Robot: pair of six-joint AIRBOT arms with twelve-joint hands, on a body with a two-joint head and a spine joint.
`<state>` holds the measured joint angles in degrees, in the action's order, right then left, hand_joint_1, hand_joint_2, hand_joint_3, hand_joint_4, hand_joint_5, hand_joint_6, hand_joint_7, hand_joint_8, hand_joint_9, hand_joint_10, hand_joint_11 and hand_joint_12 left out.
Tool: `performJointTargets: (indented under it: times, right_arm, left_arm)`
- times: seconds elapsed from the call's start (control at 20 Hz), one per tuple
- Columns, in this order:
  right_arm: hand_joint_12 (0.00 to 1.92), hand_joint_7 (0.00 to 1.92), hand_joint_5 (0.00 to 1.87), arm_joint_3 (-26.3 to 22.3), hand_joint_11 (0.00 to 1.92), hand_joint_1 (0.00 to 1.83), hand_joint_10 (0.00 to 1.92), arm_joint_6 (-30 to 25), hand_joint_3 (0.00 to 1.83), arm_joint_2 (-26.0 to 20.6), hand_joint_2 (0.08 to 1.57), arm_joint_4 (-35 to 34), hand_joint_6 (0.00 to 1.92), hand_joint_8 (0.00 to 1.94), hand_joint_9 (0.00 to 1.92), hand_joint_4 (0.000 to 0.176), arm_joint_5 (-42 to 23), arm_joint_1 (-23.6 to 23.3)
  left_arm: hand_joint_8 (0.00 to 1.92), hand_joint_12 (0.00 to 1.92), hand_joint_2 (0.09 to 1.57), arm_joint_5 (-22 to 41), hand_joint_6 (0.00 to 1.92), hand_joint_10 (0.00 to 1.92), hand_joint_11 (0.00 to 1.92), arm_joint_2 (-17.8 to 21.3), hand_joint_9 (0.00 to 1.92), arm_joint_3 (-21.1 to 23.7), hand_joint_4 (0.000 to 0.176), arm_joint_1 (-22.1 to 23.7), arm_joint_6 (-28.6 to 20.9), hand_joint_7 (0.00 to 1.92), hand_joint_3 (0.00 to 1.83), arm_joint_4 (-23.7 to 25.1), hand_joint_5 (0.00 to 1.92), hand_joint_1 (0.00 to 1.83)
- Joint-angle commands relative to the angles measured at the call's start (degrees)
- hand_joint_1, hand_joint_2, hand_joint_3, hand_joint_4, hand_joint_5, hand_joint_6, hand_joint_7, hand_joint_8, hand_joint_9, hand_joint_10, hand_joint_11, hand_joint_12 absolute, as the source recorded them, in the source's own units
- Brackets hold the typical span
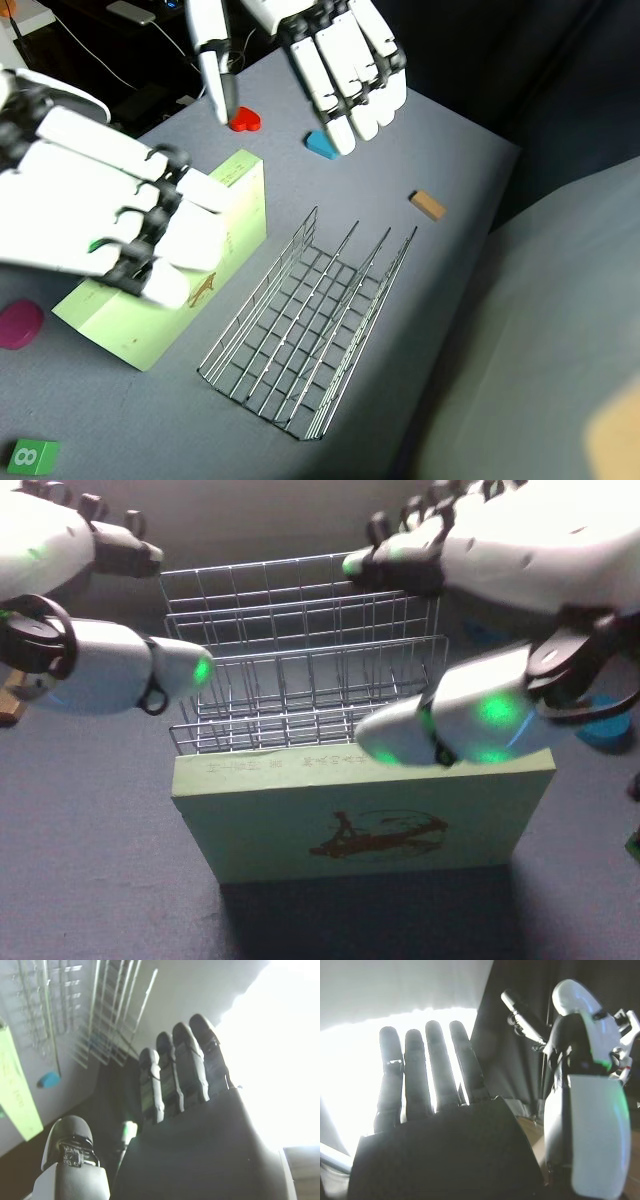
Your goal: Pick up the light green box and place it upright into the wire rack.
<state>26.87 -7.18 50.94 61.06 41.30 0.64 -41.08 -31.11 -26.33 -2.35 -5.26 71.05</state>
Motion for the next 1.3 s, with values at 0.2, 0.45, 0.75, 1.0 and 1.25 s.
performJointTargets:
  times: [0.2, 0.45, 0.75, 1.0, 1.25]
  right_arm:
    - [0.72, 0.15, 0.15, 3.8, 0.00, 0.61, 0.00, -0.7, 0.01, 8.4, 1.05, -1.4, 0.00, 0.00, 0.09, 0.000, 4.3, -1.6]
    - [0.66, 0.15, 0.14, 9.3, 0.00, 0.70, 0.00, -2.3, 0.00, 16.7, 1.03, -5.3, 0.00, 0.00, 0.07, 0.000, 6.4, -1.3]
    - [0.75, 0.15, 0.15, 12.4, 0.00, 0.70, 0.00, -2.6, 0.00, 20.0, 1.01, -8.1, 0.00, 0.00, 0.08, 0.000, 6.3, 0.8]
    - [0.75, 0.16, 0.15, 14.2, 0.00, 0.68, 0.00, -2.2, 0.00, 22.1, 1.01, -8.3, 0.00, 0.00, 0.08, 0.000, 6.2, 3.5]
    - [0.73, 0.16, 0.15, 14.6, 0.00, 0.67, 0.00, -3.5, 0.00, 23.1, 1.01, -4.0, 0.00, 0.00, 0.08, 0.000, 6.1, 5.8]
  left_arm:
    - [0.00, 0.63, 1.15, 3.6, 0.00, 0.00, 0.00, 2.9, 0.25, -1.4, 0.029, 0.7, 1.9, 0.30, 0.00, 4.5, 0.32, 0.09]
    - [0.00, 0.63, 1.14, 3.9, 0.01, 0.00, 0.00, 4.1, 0.25, -1.8, 0.020, 0.8, 5.3, 0.31, 0.00, 4.5, 0.34, 0.13]
    - [0.01, 0.63, 1.14, 4.5, 0.01, 0.00, 0.00, 5.6, 0.26, -2.8, 0.016, 3.4, 18.2, 0.33, 0.00, -1.3, 0.35, 0.14]
    - [0.00, 0.65, 1.14, 4.6, 0.00, 0.00, 0.00, 5.6, 0.27, -3.1, 0.016, 4.6, 25.2, 0.33, 0.00, -4.9, 0.35, 0.13]
    - [0.00, 0.71, 1.14, 4.5, 0.00, 0.00, 0.00, 5.5, 0.28, -3.5, 0.016, 4.5, 26.1, 0.32, 0.00, -4.9, 0.36, 0.13]
